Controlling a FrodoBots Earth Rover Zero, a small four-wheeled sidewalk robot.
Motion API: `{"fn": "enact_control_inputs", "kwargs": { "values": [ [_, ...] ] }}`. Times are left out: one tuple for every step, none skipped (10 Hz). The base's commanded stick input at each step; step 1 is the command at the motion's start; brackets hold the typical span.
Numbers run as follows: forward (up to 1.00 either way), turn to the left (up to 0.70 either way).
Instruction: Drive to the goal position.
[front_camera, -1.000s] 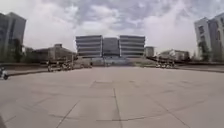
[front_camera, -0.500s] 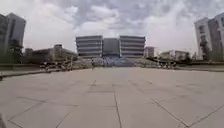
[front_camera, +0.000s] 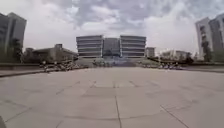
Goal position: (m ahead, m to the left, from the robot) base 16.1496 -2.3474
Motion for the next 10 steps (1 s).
{"fn": "enact_control_inputs", "kwargs": {
  "values": [
    [0.70,0.00],
    [0.70,0.00],
    [0.70,0.00],
    [0.70,0.00],
    [0.70,0.00],
    [0.70,0.00],
    [0.70,0.00],
    [0.70,0.00],
    [0.70,0.00],
    [0.70,0.00]
  ]
}}
